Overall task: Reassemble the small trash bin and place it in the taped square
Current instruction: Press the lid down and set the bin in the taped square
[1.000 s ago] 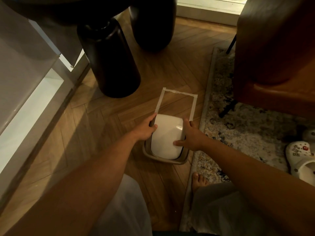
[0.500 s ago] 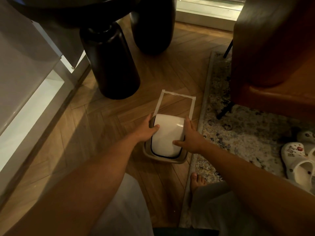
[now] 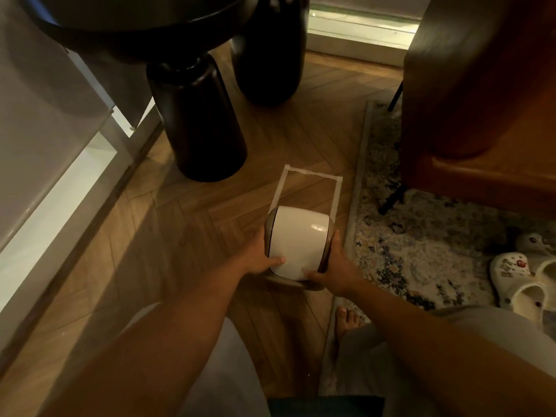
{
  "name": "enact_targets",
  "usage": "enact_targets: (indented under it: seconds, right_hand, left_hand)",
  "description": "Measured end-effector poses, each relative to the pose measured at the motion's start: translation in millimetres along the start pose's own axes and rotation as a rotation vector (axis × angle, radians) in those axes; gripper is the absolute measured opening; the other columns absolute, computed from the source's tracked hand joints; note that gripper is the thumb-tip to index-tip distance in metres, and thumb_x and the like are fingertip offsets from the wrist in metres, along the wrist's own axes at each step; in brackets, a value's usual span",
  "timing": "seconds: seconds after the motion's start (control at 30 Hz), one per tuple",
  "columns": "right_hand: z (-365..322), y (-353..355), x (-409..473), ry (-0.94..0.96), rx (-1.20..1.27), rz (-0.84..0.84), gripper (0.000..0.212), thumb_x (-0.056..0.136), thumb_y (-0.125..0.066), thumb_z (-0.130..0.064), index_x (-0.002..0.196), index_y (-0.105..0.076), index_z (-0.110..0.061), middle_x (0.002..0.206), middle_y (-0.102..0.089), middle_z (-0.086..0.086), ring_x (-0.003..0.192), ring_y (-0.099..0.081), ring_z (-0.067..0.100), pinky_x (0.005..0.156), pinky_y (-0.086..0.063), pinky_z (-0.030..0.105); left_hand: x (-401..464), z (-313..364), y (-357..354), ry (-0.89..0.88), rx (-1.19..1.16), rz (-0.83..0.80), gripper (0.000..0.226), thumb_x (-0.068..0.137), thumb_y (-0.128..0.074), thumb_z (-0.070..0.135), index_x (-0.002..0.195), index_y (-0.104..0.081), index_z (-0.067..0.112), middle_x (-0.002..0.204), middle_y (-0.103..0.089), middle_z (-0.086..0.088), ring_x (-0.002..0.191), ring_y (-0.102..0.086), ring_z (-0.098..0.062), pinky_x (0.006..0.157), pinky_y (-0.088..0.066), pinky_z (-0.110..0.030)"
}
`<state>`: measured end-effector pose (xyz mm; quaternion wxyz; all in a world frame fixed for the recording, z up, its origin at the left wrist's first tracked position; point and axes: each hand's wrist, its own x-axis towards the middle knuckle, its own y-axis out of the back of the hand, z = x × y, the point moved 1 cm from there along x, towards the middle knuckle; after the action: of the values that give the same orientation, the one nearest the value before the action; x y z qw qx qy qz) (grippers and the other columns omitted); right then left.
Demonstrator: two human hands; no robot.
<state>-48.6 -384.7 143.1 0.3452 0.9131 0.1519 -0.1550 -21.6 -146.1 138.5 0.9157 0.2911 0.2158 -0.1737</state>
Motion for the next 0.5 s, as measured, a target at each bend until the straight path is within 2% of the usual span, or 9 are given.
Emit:
enact_targets:
  seconds: [0.07, 0.17, 0.27, 0.4, 0.5]
  right_hand:
    - [6, -9, -6, -0.055, 0.006, 0.003, 0.153, 0.058, -0.094, -0.045, 0.157, 0.023, -0.032, 0.167, -0.019, 0.006, 0.151, -0.027, 0.027, 0.117, -0.037, 0.052]
    - [17, -22, -11, -0.072, 0.014, 0.000, 0.158, 0.058, -0.096, -0.040, 0.155, 0.028, -0.032, 0.170, -0.009, 0.005, 0.153, -0.024, 0.028, 0.117, -0.036, 0.053]
    - [21, -27, -8, -0.094, 0.056, 0.017, 0.154, 0.061, -0.096, -0.032, 0.157, 0.024, -0.034, 0.169, -0.013, 0.006, 0.151, -0.028, 0.027, 0.116, -0.037, 0.054]
    - [27, -25, 2, -0.086, 0.089, 0.003, 0.154, 0.059, -0.098, -0.028, 0.159, 0.020, -0.027, 0.167, -0.019, 0.007, 0.152, -0.027, 0.026, 0.118, -0.034, 0.052]
    - [31, -22, 13, -0.080, 0.080, -0.010, 0.153, 0.057, -0.098, -0.032, 0.159, 0.016, -0.028, 0.164, -0.025, 0.008, 0.151, -0.029, 0.027, 0.117, -0.036, 0.053]
  left_hand:
    - [-3, -8, -2, 0.000, 0.021, -0.005, 0.116, 0.070, -0.088, 0.028, 0.156, -0.011, 0.018, 0.154, -0.037, -0.008, 0.141, -0.036, -0.026, 0.112, -0.035, -0.041]
    - [-7, -16, -7, -0.011, 0.010, -0.009, 0.125, 0.066, -0.091, 0.024, 0.157, -0.006, 0.020, 0.156, -0.032, -0.008, 0.142, -0.033, -0.026, 0.112, -0.033, -0.039]
    - [-3, -20, -12, -0.013, -0.030, -0.016, 0.134, 0.063, -0.092, 0.021, 0.157, 0.003, 0.025, 0.158, -0.027, -0.007, 0.144, -0.029, -0.027, 0.115, -0.031, -0.045]
    - [5, -26, -14, -0.015, 0.007, -0.018, 0.141, 0.061, -0.093, 0.017, 0.156, 0.011, 0.027, 0.160, -0.023, -0.006, 0.145, -0.025, -0.024, 0.106, -0.025, -0.030]
    - [15, -29, -13, 0.004, 0.019, -0.011, 0.140, 0.063, -0.091, 0.014, 0.157, 0.012, 0.026, 0.161, -0.021, -0.006, 0.147, -0.023, -0.025, 0.111, -0.022, -0.031]
